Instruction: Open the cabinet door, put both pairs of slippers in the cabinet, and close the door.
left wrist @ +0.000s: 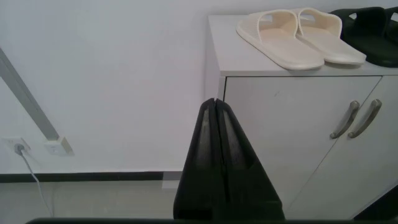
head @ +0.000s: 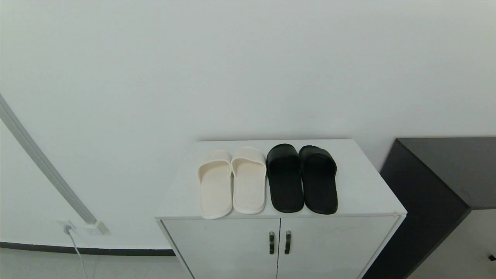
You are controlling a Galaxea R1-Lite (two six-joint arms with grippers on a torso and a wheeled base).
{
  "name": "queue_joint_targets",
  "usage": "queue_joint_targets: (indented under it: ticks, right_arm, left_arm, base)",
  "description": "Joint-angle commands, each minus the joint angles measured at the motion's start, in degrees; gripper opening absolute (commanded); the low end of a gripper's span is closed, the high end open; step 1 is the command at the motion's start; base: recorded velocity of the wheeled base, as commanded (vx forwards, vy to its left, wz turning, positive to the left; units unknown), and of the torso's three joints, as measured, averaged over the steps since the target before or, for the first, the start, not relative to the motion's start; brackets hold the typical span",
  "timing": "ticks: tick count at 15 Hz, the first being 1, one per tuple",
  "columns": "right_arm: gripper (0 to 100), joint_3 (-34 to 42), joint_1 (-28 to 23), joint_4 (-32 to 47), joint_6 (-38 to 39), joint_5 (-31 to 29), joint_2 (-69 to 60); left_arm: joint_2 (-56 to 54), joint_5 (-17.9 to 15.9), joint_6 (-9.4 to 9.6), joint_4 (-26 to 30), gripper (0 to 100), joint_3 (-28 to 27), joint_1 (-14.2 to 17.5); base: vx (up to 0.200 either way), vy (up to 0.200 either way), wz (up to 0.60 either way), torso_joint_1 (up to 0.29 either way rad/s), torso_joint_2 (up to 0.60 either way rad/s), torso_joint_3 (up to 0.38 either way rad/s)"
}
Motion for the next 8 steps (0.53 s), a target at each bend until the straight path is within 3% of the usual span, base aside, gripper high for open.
queue_joint_targets:
  ticks: [1, 4, 6, 8]
  right_arm:
    - [100, 0.0, 0.0, 0.0, -0.4, 0.0, 0.0]
    - [100, -0.8, 0.0, -0.4, -0.4, 0.8, 0.0]
    - [100, -18.4, 3.2, 2.9, 8.0, 1.4, 7.7]
    - [100, -18.9, 5.2, 9.8, 2.9, 4.0, 14.8]
  left_arm:
    - [0.1, 0.0, -0.02, 0.0, 0, 0.0, 0.0]
    - [0.1, 0.0, -0.02, 0.0, 0, 0.0, 0.0]
    - [0.1, -0.1, -0.02, 0.0, 0, 0.0, 0.0]
    - [0.1, 0.0, -0.02, 0.0, 0, 0.0, 0.0]
  base:
    - [0.000, 0.000, 0.00, 0.000, 0.00, 0.000]
    - [0.000, 0.000, 0.00, 0.000, 0.00, 0.000]
    - [0.000, 0.000, 0.00, 0.000, 0.00, 0.000]
    - [0.000, 0.000, 0.00, 0.000, 0.00, 0.000]
